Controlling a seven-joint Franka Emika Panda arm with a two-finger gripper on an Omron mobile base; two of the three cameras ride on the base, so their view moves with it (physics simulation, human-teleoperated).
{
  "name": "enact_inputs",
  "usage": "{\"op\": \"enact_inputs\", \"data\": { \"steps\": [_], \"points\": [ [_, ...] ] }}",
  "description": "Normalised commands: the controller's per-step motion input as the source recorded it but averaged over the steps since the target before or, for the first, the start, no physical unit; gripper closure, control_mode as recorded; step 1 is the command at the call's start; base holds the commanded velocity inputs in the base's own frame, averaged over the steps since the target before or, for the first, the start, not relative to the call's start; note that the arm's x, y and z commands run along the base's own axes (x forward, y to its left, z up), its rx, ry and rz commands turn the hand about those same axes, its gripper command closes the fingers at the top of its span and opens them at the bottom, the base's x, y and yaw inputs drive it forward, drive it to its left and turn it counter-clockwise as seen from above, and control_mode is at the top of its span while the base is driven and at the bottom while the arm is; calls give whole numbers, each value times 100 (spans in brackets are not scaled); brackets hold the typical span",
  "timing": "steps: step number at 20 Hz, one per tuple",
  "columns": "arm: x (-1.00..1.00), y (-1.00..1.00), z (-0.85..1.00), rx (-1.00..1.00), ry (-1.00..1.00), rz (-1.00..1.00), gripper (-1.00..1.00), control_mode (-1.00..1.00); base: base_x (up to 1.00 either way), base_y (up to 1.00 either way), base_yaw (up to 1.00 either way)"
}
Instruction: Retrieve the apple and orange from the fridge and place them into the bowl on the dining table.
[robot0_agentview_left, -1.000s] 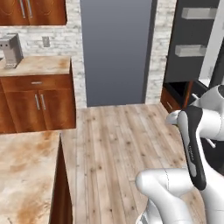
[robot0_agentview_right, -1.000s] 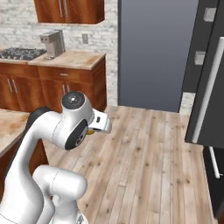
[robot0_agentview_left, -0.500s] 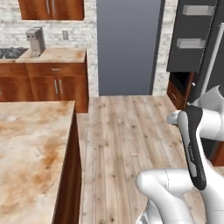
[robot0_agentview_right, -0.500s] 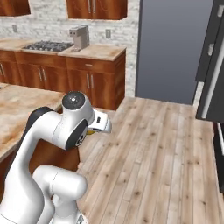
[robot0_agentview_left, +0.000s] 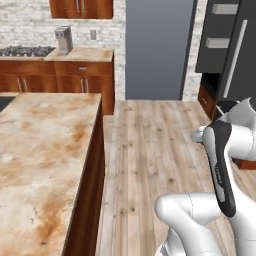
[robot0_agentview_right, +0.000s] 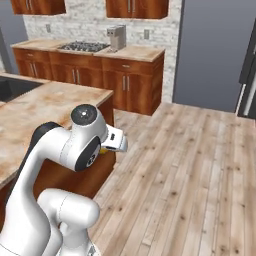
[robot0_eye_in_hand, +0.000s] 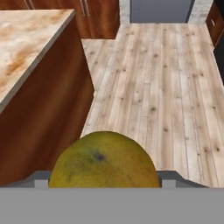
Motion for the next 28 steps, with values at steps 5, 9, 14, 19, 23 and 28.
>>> {"op": "enact_inputs", "data": {
  "steps": [5,9,14,19,23,28],
  "points": [
    [0,0,0,0,0,0,100,100,-100,33,18],
    [0,0,0,0,0,0,100,100,-97,45,16],
    [0,0,0,0,0,0,100,100,-42,86,9],
    [0,0,0,0,0,0,100,100,0,100,1],
    [0,0,0,0,0,0,100,100,0,100,0],
    [0,0,0,0,0,0,100,100,1,100,0]
  ]
}}
